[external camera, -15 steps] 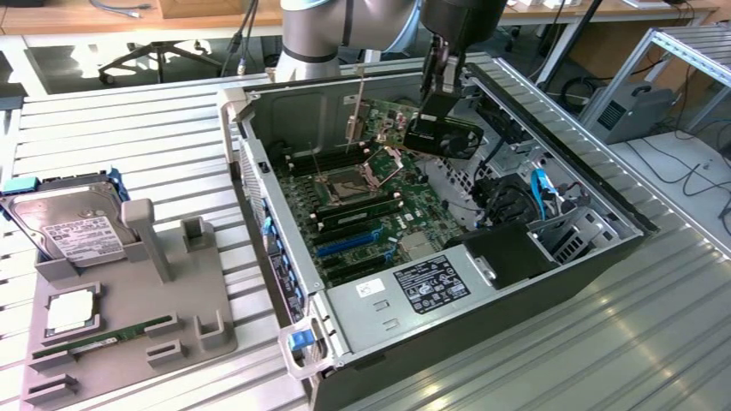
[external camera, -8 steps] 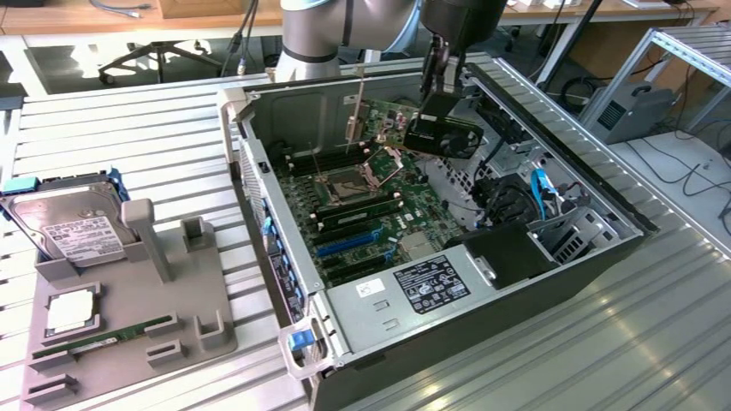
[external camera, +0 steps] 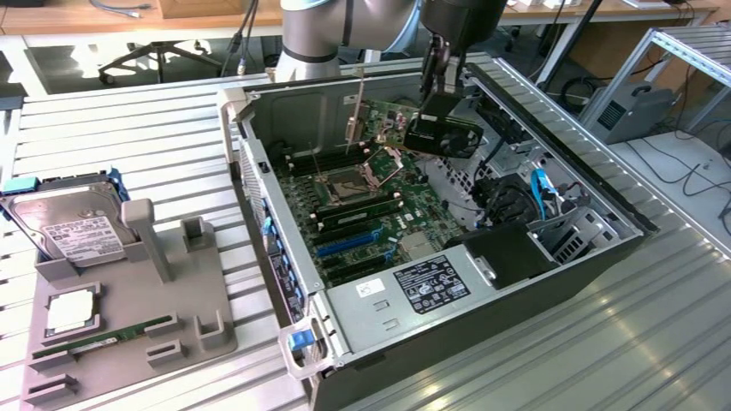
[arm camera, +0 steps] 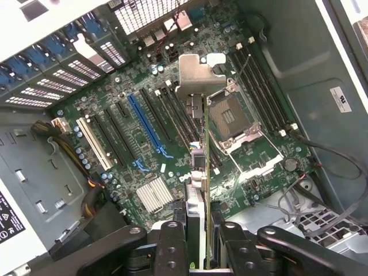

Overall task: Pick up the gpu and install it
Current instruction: 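Insert the gpu into the slot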

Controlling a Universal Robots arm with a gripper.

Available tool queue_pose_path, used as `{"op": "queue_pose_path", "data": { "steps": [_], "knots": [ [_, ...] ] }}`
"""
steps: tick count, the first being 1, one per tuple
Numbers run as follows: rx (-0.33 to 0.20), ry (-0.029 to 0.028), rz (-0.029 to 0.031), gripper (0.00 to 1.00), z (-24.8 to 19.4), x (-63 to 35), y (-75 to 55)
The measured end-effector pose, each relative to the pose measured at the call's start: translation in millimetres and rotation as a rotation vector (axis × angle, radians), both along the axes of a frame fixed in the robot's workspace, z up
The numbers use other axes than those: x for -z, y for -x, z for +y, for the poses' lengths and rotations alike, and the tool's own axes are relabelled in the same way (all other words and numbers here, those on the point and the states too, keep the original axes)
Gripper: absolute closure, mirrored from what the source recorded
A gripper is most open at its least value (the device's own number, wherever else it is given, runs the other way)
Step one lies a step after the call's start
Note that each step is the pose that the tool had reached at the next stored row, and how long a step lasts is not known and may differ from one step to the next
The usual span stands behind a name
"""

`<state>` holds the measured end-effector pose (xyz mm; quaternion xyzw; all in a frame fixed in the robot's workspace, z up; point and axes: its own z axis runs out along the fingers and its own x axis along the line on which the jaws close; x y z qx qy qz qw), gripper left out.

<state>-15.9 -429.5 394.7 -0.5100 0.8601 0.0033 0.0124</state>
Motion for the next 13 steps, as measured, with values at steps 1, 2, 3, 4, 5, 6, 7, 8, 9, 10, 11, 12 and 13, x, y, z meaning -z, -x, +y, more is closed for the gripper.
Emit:
{"op": "queue_pose_path", "data": {
  "steps": [1,2,3,4,5,6,7,8,9,10,11,12,13],
  "knots": [
    [-0.001,0.0,0.0,0.73,0.0,0.0,0.0],
    [-0.003,0.0001,0.0,0.73,0.0,0.0,0.0],
    [-0.005,0.0001,0.0,0.73,0.0,0.0,0.0],
    [-0.006,0.0001,0.0,0.73,0.0,0.0,0.0],
    [-0.008,0.0001,0.0,0.73,0.0,0.0,0.0],
    [-0.009,0.0002,0.0,0.73,0.0,0.0,0.0],
    [-0.011,0.0002,0.0,0.73,0.0,0.0,0.0],
    [-0.012,0.0003,0.0,0.73,0.0,0.0,0.0],
    [-0.014,0.0003,0.0,0.73,0.0,0.0,0.0],
    [-0.016,0.0003,0.0,0.73,0.0,0.0,0.0],
    [-0.017,0.0003,-0.0001,0.73,0.0,0.1,0.0],
    [-0.019,0.0003,-0.0001,0.73,0.0,0.1,0.0],
    [-0.02,0.0004,0.0,0.73,0.0,0.1,0.0]
  ]
}}
